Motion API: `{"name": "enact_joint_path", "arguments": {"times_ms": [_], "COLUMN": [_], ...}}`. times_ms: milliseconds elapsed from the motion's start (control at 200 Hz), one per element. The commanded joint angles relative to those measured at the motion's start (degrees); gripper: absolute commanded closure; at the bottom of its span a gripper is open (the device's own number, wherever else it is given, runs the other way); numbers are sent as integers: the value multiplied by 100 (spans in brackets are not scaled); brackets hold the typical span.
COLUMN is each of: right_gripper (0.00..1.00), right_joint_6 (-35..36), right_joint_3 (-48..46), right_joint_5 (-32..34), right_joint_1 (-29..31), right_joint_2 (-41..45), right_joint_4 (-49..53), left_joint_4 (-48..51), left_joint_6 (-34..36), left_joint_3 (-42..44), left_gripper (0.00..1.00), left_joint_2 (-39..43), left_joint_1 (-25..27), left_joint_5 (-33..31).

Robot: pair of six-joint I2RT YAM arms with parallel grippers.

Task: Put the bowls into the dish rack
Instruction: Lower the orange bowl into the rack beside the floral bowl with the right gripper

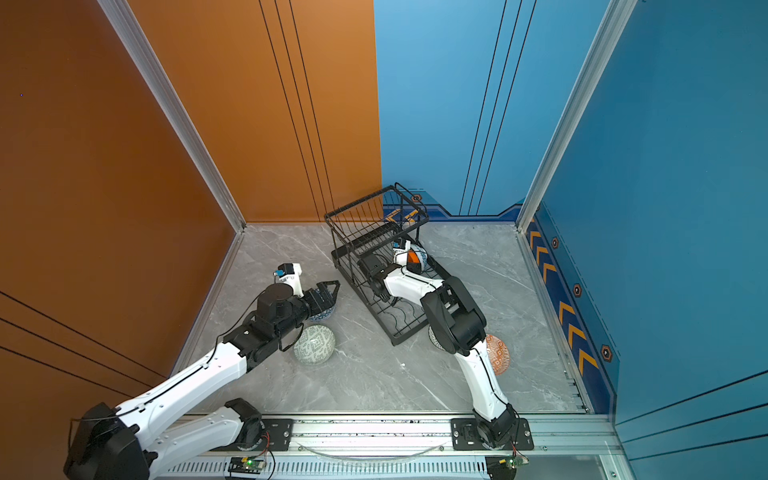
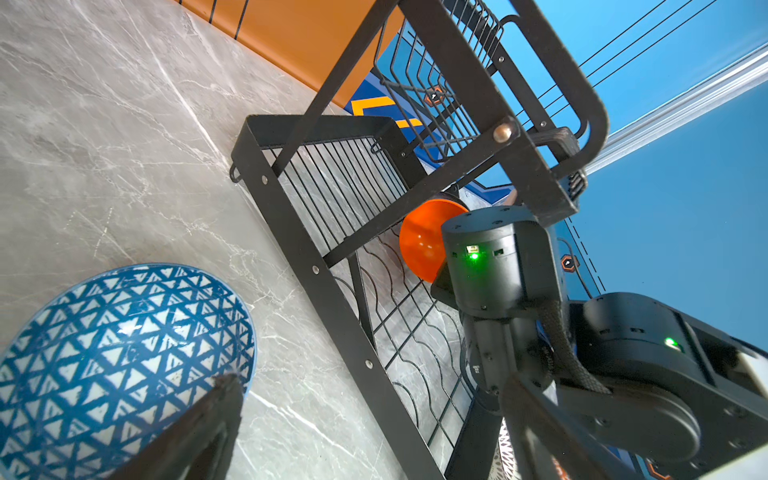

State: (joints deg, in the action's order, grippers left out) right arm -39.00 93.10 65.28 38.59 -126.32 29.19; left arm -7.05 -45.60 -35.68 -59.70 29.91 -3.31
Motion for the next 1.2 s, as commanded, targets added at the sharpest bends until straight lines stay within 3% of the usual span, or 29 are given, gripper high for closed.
{"name": "enact_joint_path", "arguments": {"times_ms": [0,721,1196], "right_gripper": [100,100,80], "right_joint_6": [-15,-212,-190], "right_joint_3": [261,279,172], "right_joint_5": [351,-145,-445], "right_joint_1": [69,416,420], "right_joint_2": [-175,-378,-108], "right_joint_4": [438,886,854], "left_joint_4": [-171,-226,-199], "left_joint_6": [140,131,118], "left_joint_3": [-98,158,157], "left_gripper": [2,2,2], "left_joint_2": [-23,239,275], "left_joint_1": [-74,-152,-111], "left_joint_5": [164,202,169]}}
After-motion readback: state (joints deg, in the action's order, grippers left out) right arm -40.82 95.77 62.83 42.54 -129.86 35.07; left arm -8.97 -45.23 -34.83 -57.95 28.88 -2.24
